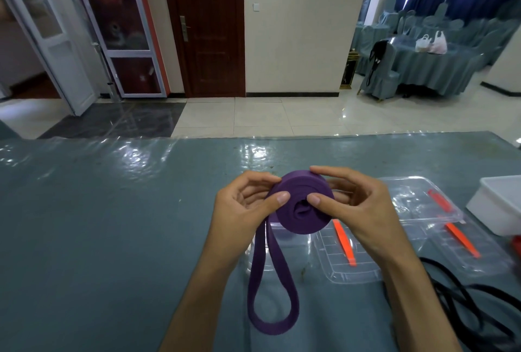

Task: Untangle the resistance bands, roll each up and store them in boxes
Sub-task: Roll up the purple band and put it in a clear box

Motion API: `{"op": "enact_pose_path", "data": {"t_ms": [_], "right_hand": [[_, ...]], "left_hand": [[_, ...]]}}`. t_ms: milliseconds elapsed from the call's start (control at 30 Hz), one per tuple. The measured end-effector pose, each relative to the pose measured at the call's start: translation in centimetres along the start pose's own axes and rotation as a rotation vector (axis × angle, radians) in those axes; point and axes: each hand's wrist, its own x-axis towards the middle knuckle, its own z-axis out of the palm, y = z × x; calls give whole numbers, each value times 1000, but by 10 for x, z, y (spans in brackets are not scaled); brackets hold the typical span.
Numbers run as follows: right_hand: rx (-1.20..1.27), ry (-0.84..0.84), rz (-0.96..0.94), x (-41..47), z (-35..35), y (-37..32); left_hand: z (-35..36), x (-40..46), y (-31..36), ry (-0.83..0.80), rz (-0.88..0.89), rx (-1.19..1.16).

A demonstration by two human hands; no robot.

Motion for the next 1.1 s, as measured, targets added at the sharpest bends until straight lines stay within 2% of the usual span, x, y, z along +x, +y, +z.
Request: {"op": "enact_pose_path", "data": {"t_ms": [233, 400, 600, 667, 833, 967, 1100], "right_hand": [[141, 147, -9, -1, 11, 9], [249, 27, 149, -1, 15, 18], [270, 39, 193, 2, 16, 20], [243, 28, 203, 2, 15, 19], [56, -146, 178, 3, 6, 17], [36, -76, 128, 4, 5, 19], [59, -6, 61, 3, 7, 24]], "left_hand": [[-6, 0, -8, -28, -143, -232], [-12, -2, -3, 3, -49, -80], [-10, -2, 5, -7, -7, 8], [-10, -1, 5, -6, -5, 28], [-13, 0, 2, 0, -20, -2], [-14, 3, -3, -6, -9, -1], [-25, 6, -5, -98, -25, 27]]}}
